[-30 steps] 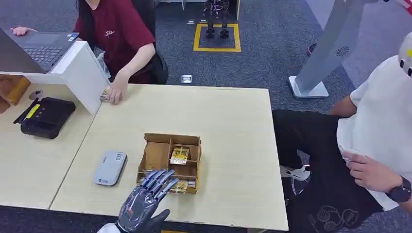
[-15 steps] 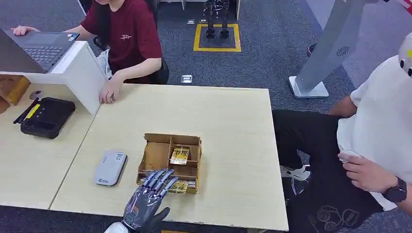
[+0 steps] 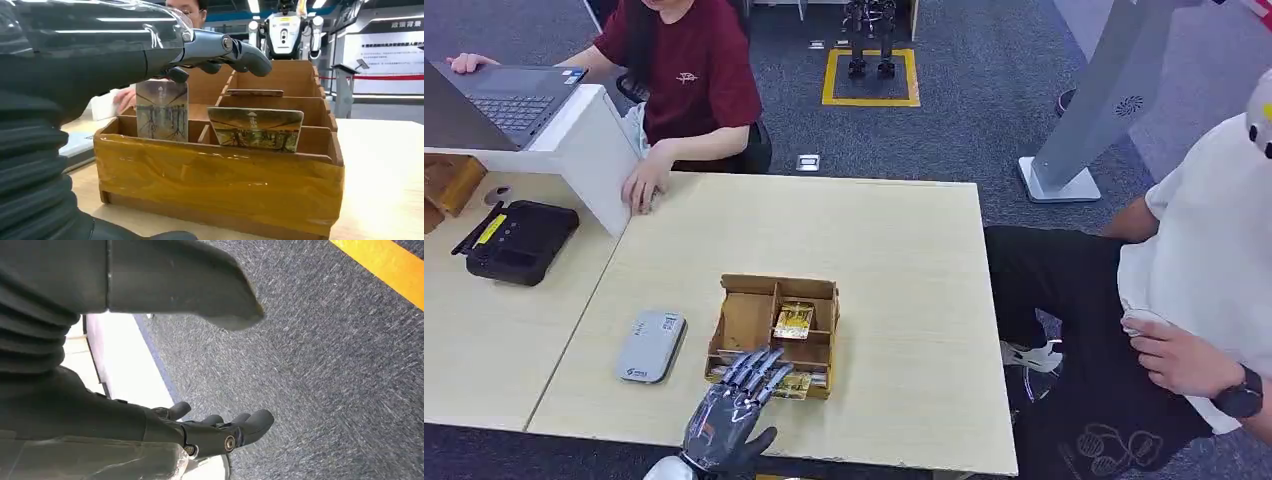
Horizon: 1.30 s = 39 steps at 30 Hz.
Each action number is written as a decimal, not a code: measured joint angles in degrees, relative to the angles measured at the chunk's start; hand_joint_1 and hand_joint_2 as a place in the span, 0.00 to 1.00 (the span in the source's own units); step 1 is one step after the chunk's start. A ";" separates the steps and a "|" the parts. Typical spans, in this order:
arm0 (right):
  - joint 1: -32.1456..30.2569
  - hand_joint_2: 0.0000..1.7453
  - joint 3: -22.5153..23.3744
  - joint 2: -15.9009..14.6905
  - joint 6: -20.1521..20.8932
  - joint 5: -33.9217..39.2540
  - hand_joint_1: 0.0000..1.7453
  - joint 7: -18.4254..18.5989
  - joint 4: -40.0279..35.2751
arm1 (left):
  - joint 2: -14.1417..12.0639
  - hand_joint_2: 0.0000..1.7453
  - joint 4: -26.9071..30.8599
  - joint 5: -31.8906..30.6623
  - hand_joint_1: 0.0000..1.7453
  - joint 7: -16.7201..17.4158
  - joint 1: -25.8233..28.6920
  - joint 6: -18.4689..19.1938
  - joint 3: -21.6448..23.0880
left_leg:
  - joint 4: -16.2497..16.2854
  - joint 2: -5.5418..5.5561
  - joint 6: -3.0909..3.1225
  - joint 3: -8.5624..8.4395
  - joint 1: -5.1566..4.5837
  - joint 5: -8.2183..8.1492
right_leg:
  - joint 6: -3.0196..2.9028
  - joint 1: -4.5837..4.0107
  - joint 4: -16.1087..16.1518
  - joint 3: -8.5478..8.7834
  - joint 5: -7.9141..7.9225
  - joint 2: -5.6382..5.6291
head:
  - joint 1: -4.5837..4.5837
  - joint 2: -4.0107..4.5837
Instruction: Pass the card to the sensor for recognition and then transmit it.
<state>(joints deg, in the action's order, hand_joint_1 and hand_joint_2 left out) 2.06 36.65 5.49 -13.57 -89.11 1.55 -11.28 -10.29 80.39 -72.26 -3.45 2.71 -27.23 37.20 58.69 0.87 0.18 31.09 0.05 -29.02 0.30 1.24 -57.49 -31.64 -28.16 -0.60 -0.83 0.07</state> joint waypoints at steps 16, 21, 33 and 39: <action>0.00 0.00 0.00 0.00 -0.04 0.04 0.00 0.00 0.00 | 0.52 1.00 -0.22 0.46 1.00 -0.13 -0.07 -0.52 0.00 | 0.00 0.00 0.00 0.00 0.00 0.00 | 0.00 0.00 0.00 0.00 0.00 0.00 | 0.00 0.00; 0.03 0.00 0.00 0.00 -0.07 0.02 0.00 0.02 0.00 | 0.63 1.00 -0.20 2.52 1.00 -1.36 -0.40 0.20 0.00 | 0.00 0.01 0.00 -0.01 0.00 0.00 | 0.00 0.00 0.00 0.02 0.00 0.01 | 0.00 0.00; 0.05 0.00 0.00 0.00 -0.11 0.02 0.00 0.04 0.00 | 0.96 1.00 0.24 4.92 1.00 -2.03 -0.93 1.38 0.00 | 0.00 0.01 0.01 -0.04 0.00 0.01 | 0.00 0.00 0.00 0.06 0.01 0.02 | 0.00 0.00; 0.11 0.00 0.00 0.00 -0.09 0.04 0.00 0.04 0.00 | 0.90 1.00 0.44 5.36 1.00 -2.08 -0.92 1.51 0.00 | 0.00 0.01 0.01 -0.02 0.00 0.00 | 0.00 0.00 0.00 0.05 0.00 0.03 | 0.00 0.00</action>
<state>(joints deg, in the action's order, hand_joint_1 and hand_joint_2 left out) 2.17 36.65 5.49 -13.66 -89.07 1.60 -11.28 -9.40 80.83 -66.90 -5.53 1.79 -25.73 37.20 58.69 0.88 0.19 31.07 0.06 -29.02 0.30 1.24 -57.49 -31.59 -28.15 -0.57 -0.83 0.07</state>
